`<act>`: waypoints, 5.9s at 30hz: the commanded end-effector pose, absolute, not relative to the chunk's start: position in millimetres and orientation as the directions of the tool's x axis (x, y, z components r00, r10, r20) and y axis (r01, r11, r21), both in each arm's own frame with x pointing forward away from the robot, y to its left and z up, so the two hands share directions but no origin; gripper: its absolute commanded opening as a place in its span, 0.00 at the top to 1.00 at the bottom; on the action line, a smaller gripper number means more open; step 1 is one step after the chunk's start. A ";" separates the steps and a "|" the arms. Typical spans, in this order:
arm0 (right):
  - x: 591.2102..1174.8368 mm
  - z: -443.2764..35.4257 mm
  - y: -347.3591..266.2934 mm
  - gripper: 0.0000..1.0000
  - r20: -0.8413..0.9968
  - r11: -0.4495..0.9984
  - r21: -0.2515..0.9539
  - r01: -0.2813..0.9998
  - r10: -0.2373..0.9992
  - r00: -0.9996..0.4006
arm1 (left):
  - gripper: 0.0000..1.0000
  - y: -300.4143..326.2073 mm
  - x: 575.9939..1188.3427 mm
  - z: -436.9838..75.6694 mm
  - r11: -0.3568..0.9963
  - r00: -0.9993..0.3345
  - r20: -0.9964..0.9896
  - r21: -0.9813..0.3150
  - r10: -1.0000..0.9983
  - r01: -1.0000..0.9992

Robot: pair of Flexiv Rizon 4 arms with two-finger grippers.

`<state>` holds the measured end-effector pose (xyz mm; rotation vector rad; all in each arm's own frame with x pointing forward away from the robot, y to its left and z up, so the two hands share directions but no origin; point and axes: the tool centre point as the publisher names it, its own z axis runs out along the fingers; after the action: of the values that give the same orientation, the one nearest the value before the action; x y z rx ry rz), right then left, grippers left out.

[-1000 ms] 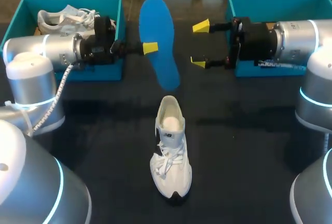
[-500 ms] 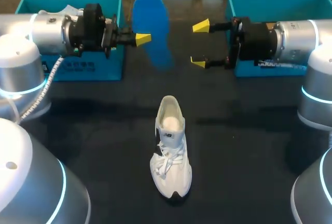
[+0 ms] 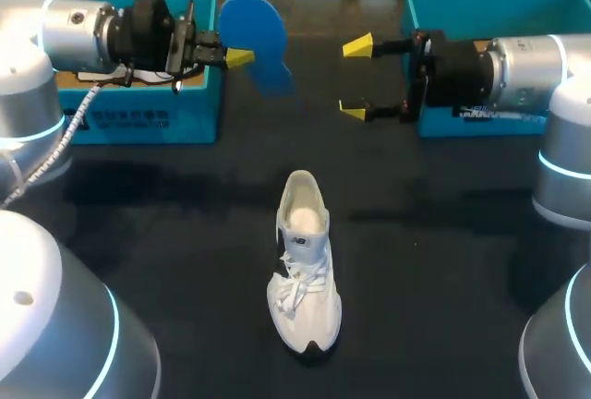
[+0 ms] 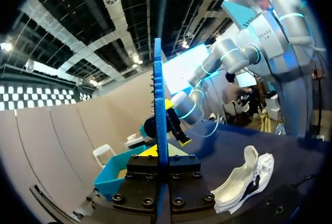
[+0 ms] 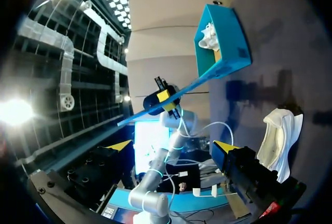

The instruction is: Take the shoe out of the shoebox, open the shoe tongue, remove and reinsert the insole, then place the shoe into the shoebox

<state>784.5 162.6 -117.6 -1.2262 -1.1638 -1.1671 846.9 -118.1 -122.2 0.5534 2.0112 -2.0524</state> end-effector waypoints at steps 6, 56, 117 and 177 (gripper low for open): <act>784.9 -118.4 164.6 0.00 0.998 0.005 -0.057 0.998 -0.006 0.057 | 1.00 -118.8 829.8 -127.8 0.046 -0.485 -0.830 -0.515 -0.275 0.856; 784.9 -118.4 164.6 0.00 0.998 0.005 -0.057 0.998 -0.006 0.057 | 1.00 -132.6 838.3 -128.1 0.089 -0.072 -0.997 -0.074 -0.027 0.993; 792.0 -135.2 222.0 0.60 0.988 0.089 0.014 0.996 0.154 -0.028 | 1.00 -163.4 847.7 -134.9 0.108 0.005 -0.999 0.009 0.041 0.994; 794.3 -145.3 211.3 1.00 0.981 0.075 0.108 0.991 0.153 -0.119 | 0.00 -129.0 839.1 -131.1 0.104 -0.204 -0.960 -0.187 0.190 0.977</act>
<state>794.0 210.0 -145.2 -1.2161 -1.4396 -1.1666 838.4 -128.7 -131.2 1.1841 1.5418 -1.1889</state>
